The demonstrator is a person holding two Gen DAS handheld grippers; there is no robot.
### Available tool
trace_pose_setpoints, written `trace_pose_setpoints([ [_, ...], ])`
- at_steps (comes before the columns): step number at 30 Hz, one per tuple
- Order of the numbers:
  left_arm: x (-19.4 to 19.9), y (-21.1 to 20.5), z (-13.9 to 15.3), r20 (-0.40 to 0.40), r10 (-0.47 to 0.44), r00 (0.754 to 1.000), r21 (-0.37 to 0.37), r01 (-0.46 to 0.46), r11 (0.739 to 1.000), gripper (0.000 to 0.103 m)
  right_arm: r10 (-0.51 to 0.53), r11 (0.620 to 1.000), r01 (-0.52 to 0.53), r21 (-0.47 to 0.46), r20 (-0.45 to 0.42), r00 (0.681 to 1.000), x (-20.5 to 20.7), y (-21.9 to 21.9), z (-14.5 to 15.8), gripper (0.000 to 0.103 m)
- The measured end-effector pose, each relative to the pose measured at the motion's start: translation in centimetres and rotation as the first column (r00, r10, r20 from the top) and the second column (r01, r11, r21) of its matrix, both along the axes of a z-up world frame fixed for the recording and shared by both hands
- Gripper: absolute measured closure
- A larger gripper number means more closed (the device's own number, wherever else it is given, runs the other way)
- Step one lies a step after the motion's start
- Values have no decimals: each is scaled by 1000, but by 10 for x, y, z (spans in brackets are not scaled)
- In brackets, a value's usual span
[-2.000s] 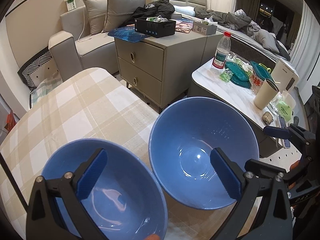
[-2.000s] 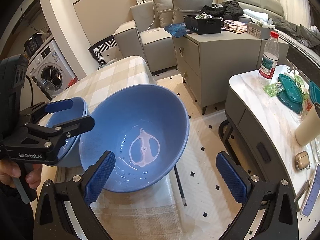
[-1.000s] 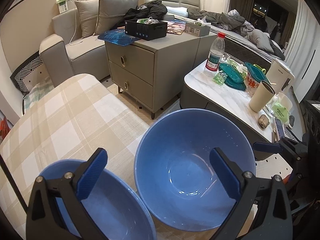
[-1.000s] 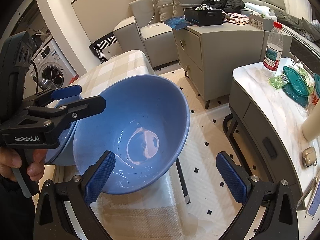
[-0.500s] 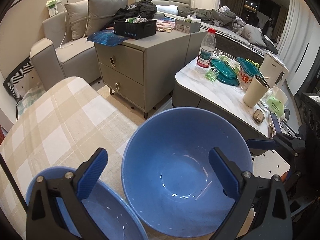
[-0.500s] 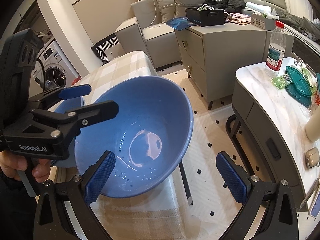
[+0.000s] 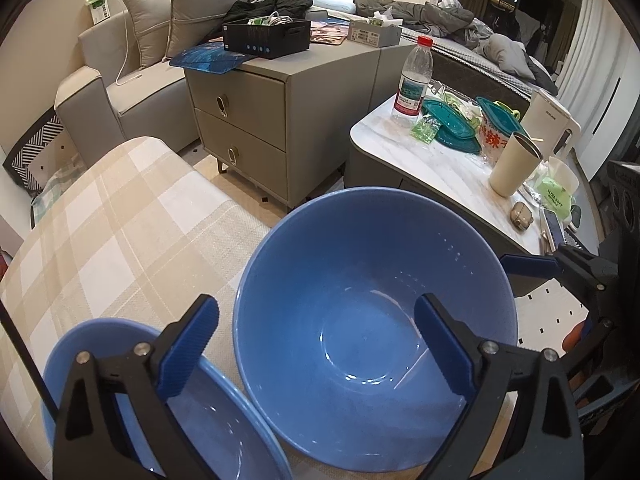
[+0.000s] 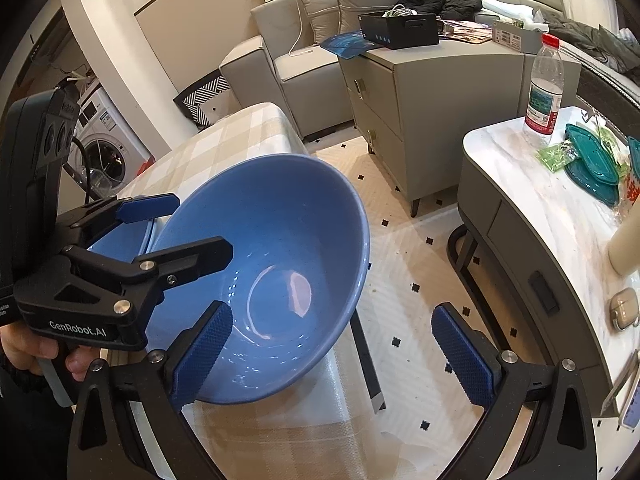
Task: Organize plates and bowls
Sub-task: 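Close the left gripper on the bowl rim while the right gripper also closes on it, then lift the blue bowl with both grippers and carry it toward the plate stack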
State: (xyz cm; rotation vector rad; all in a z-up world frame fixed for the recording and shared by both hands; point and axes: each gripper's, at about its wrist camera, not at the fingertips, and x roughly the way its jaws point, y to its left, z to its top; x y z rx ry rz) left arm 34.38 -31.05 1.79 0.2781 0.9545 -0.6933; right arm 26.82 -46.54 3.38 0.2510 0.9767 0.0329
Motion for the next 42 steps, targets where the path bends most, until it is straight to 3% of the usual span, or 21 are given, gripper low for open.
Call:
trace_pose_setpoints([
  [5,-3,-1,-2,-5,-14,1000,20,14,1000,11,-5,1000,5,-6,-4,1000,0,1,0,6],
  [7,-3,-2,-3,-4,-16,1000,29,17,999,15,-7,1000,7,-10,-10,1000,1,1,-1,16],
  [17,-2,1,-2,0,-5,1000,45,5,999,27,11,1000,-11,-24,-23,1000,4,6,-3,40],
  [20,-2,3,-2,8,3,1000,53,-3,999,35,16,1000,-17,-25,-24,1000,5,8,-2,49],
  [22,-1,4,-3,2,5,1000,55,-6,998,46,23,999,-24,-27,-24,999,5,10,-2,53],
  [33,1,10,-2,7,46,999,58,-46,997,62,10,997,-13,-76,-39,999,3,15,0,65],
  [42,-1,9,0,17,54,998,73,-55,996,66,-20,996,15,-90,-57,998,4,12,1,74],
])
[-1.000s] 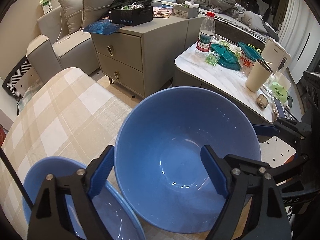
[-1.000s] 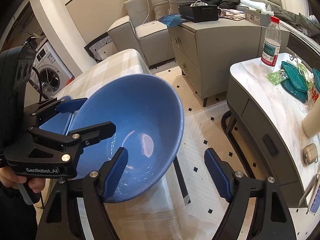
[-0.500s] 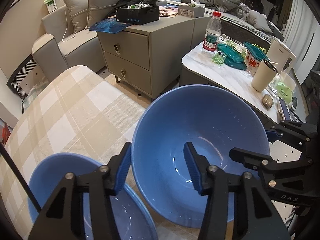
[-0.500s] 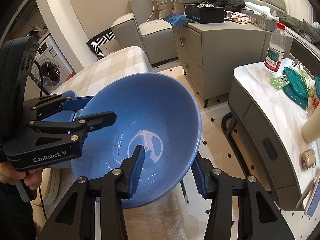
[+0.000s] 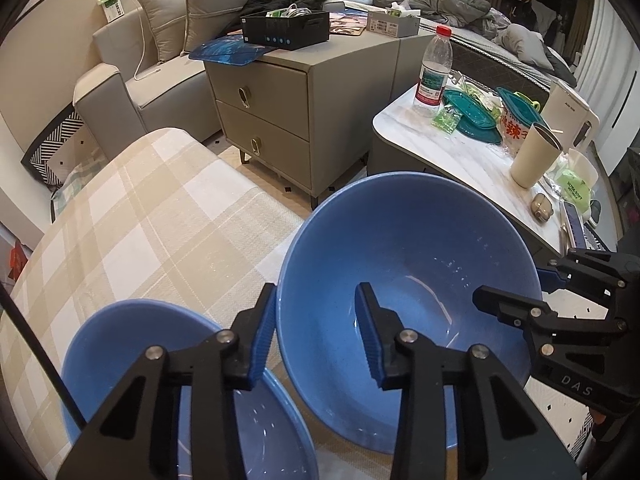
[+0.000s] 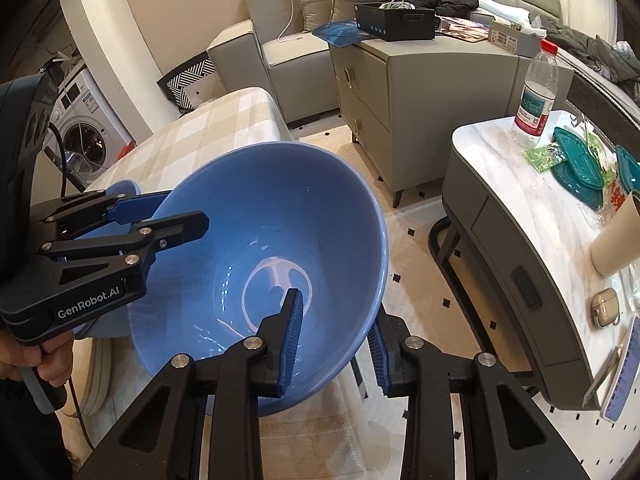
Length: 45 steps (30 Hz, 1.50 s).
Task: Organize plates and bowls
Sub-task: 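Lift the blue bowl with both grippers and carry it toward the plate stack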
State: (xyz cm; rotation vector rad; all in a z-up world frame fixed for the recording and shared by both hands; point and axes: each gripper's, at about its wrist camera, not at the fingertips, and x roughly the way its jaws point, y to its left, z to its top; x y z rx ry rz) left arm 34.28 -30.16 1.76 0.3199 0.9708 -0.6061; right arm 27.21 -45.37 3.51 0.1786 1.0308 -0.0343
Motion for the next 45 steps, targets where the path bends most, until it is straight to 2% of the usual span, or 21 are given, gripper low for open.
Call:
trace_pose_setpoints([
  [24,-8,3,12,16,16,1000,-20,-15,1000,68,-16,999,16,-29,16,1000,-5,1,16,75],
  [45,-16,25,52,64,65,996,-84,-59,995,68,13,995,-5,-99,81,997,-6,19,63,75],
])
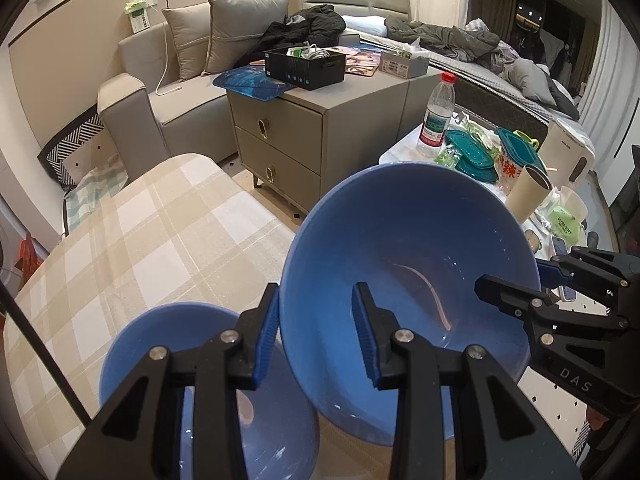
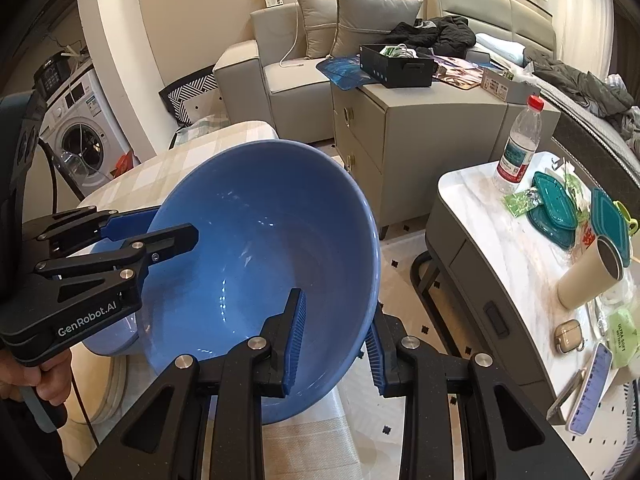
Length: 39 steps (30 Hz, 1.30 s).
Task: Organize plates and bowls
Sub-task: 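Lift the blue bowl with both grippers and carry it toward the plate stack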
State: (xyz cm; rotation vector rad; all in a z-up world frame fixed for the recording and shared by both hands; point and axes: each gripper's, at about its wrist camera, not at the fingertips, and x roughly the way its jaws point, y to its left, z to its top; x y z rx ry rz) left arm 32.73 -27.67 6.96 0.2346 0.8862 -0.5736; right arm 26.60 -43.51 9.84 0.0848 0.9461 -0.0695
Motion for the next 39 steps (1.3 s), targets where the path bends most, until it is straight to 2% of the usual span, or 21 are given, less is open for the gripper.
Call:
trace_pose_setpoints([
  [18,-9,42,36,62,72,995,-63,-68,996,68,65,997,-63,-46,59,996,0,38,36,75],
  [27,-11,74,45,84,126,988,-80,-120,990,68,123,991,-118,-63,78,989,7,71,49,74],
  [39,-13,119,45,86,210,974,-77,-203,976,68,203,978,-198,-61,78,976,19,118,51,74],
])
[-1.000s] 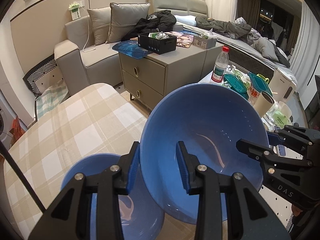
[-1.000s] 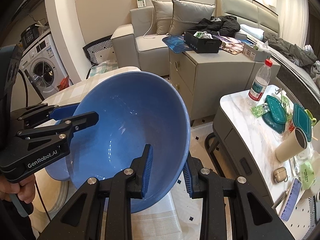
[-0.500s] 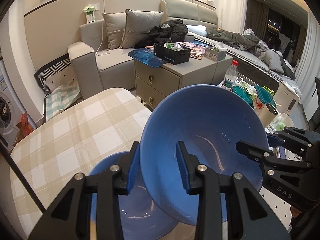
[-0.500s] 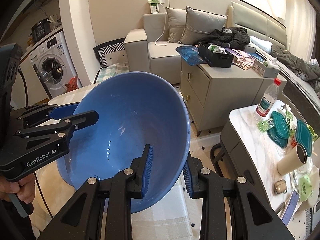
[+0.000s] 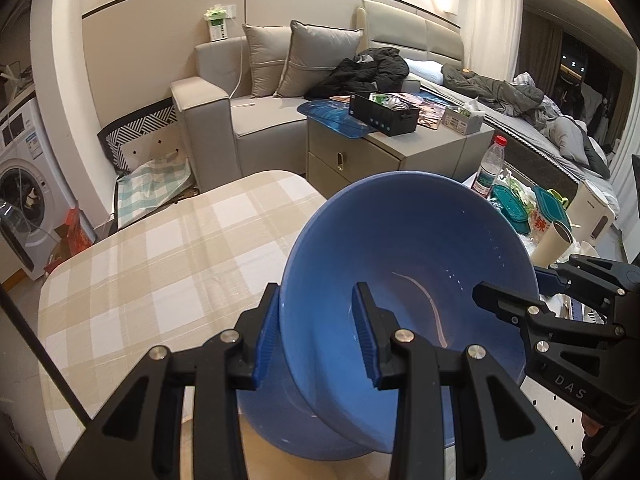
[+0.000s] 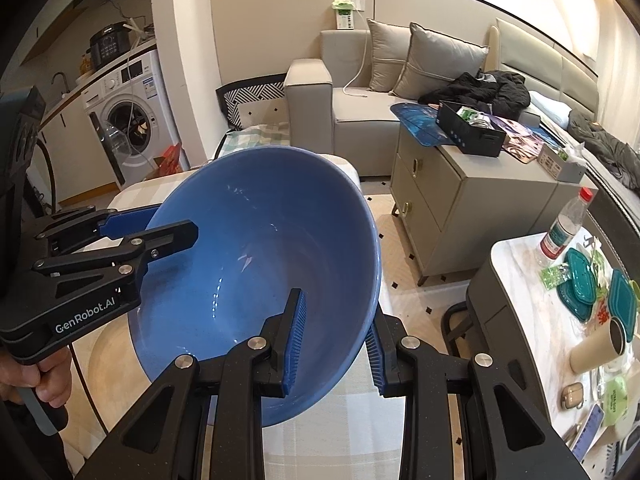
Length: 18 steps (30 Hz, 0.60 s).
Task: Organize plates and bowls
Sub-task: 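Lift the blue bowl with both grippers and carry it toward the plate stack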
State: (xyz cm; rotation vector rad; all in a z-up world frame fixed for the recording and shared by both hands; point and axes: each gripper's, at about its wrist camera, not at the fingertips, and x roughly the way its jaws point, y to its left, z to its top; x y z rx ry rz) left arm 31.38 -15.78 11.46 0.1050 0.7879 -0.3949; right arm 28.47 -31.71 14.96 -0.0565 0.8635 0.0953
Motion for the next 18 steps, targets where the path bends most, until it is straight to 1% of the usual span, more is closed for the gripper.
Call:
trace_pose_setpoints([
  [9,-6,27,-3,-3,48,999,2,-48,999,68,50,999,-50,8,-9,999,3,24,-4,74],
  [18,-11,40,-7,-10,73,997,9,-72,997,68,77,997,-77,13,-18,997,3,35,-8,74],
])
